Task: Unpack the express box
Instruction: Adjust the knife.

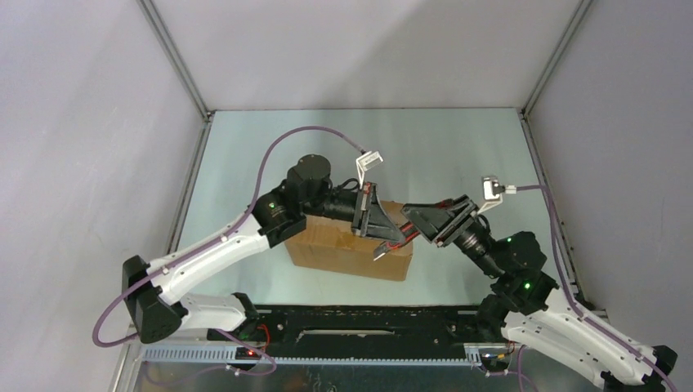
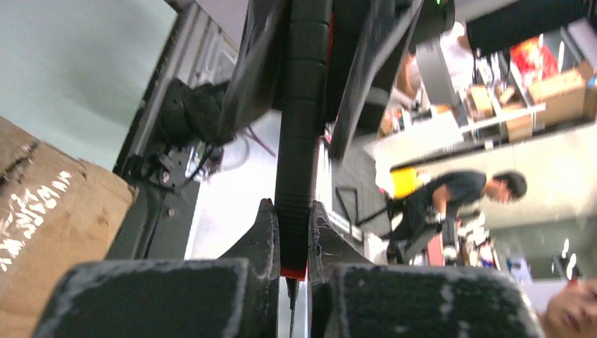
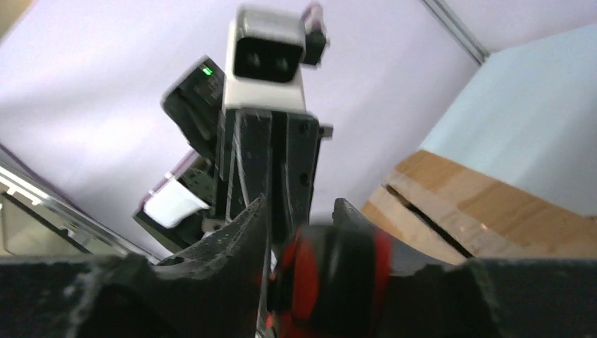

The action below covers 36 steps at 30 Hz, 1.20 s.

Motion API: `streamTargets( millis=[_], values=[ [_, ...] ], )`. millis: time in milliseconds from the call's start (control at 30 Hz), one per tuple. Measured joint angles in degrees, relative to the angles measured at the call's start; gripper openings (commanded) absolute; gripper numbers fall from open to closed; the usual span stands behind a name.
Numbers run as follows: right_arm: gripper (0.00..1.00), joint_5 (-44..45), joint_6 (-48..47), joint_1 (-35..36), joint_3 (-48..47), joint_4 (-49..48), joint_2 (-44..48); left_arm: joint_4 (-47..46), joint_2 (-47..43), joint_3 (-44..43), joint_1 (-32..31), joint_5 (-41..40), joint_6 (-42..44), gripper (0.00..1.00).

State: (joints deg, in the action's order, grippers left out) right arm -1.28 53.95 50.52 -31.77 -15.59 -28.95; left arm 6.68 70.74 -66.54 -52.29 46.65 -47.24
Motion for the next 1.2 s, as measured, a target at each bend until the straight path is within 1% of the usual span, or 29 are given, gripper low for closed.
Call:
streamTargets(
  millis=[100, 133, 200, 267, 300, 400, 433, 467, 533, 567, 600, 633, 667, 733, 767, 800, 833, 933, 967, 1033, 1100, 1167, 1200],
  values=[
    [0.56, 2.7, -0.4, 1.7, 3.1, -1.4, -0.1, -4.7, 0.7, 1.5, -0.9, -6.4, -6.0, 0.0],
    [0.58, 4.3, -0.4, 2.3, 4.1, -2.0, -0.1, -5.1, 0.8, 2.0, -1.0, -7.3, -7.1, 0.0],
    [0.59, 6.9, -0.5, 2.5, 5.8, -2.5, 0.3, -5.5, 0.8, 3.1, -1.0, -9.9, -9.4, 0.0],
    [0.56, 8.2, -0.5, 2.6, 6.6, -2.7, 0.9, -5.2, 1.1, 3.1, -1.1, -11.3, -9.8, 0.0],
    [0.52, 8.6, -0.5, 2.6, 6.7, -2.8, 1.2, -5.2, 1.3, 3.1, -1.1, -12.0, -9.8, 0.0],
    [0.26, 8.7, -0.5, 3.0, 6.7, -3.1, 1.5, -5.4, 1.6, 3.1, -1.2, -12.5, -9.8, 0.0],
    [0.2, 8.9, 0.0, 2.9, 6.9, -3.1, 1.6, -5.7, 1.6, 3.1, -1.2, -12.4, -9.7, 0.0],
    [0.16, 8.8, 0.9, 2.9, 7.0, -4.1, 1.6, -6.5, 1.5, 3.1, -1.4, -12.3, -9.6, 0.0],
    [0.12, 8.7, 2.6, 3.0, 7.0, -6.2, 1.8, -8.8, 1.5, 3.1, -1.7, -11.9, -9.1, 0.0],
    [0.03, 8.6, 3.1, 3.0, 7.2, -7.7, 1.8, -9.5, 1.4, 3.1, -1.9, -11.9, -9.2, 0.0],
    [0.0, 8.5, 3.1, 3.0, 7.4, -8.5, 1.8, -10.0, 1.4, 3.0, -2.1, -12.0, -9.2, 0.0],
    [0.0, 8.5, 3.2, 3.0, 7.7, -9.4, 1.8, -10.0, 1.4, 2.9, -2.2, -12.0, -9.0, 0.0],
    [0.0, 8.6, 3.3, 3.0, 8.0, -9.8, 1.8, -9.9, 1.4, 2.8, -2.3, -12.0, -8.7, 0.04],
    [0.0, 8.5, 3.7, 2.6, 8.6, -10.6, 1.8, -8.8, 1.7, 2.3, -2.3, -12.0, -8.2, 0.4],
    [0.0, 8.3, 3.9, 2.4, 8.6, -10.8, 1.8, -8.5, 1.8, 2.0, -2.3, -12.0, -7.8, 0.52],
    [0.0, 8.0, 4.0, 2.2, 8.7, -11.0, 1.8, -8.1, 1.8, 1.7, -2.3, -12.2, -7.5, 0.62],
    [0.0, 7.9, 4.0, 1.9, 8.7, -11.2, 1.8, -7.5, 1.9, 1.4, -2.4, -12.5, -7.6, 0.63],
    [0.0, 7.5, 4.0, 0.9, 9.1, -11.3, 1.8, -7.4, 1.9, 1.4, -2.5, -13.2, -7.8, 0.61],
    [0.0, 7.5, 4.0, 0.7, 9.2, -11.3, 1.9, -7.4, 1.9, 1.4, -2.5, -13.2, -7.8, 0.56],
    [0.0, 7.2, 4.2, -0.2, 9.6, -11.3, 1.9, -7.6, 1.9, 1.4, -2.5, -13.3, -8.0, 0.41],
    [0.0, 6.8, 4.9, -1.3, 9.6, -11.4, 1.9, -7.7, 1.9, 1.5, -2.5, -13.3, -8.1, 0.3],
    [0.0, 6.4, 5.7, -1.8, 9.6, -12.1, 2.3, -7.9, 1.9, 1.5, -2.5, -13.5, -8.7, 0.2],
    [0.0, 6.2, 5.9, -2.0, 9.6, -12.6, 2.6, -8.1, 1.9, 1.5, -2.5, -13.5, -9.0, 0.12]
  ],
)
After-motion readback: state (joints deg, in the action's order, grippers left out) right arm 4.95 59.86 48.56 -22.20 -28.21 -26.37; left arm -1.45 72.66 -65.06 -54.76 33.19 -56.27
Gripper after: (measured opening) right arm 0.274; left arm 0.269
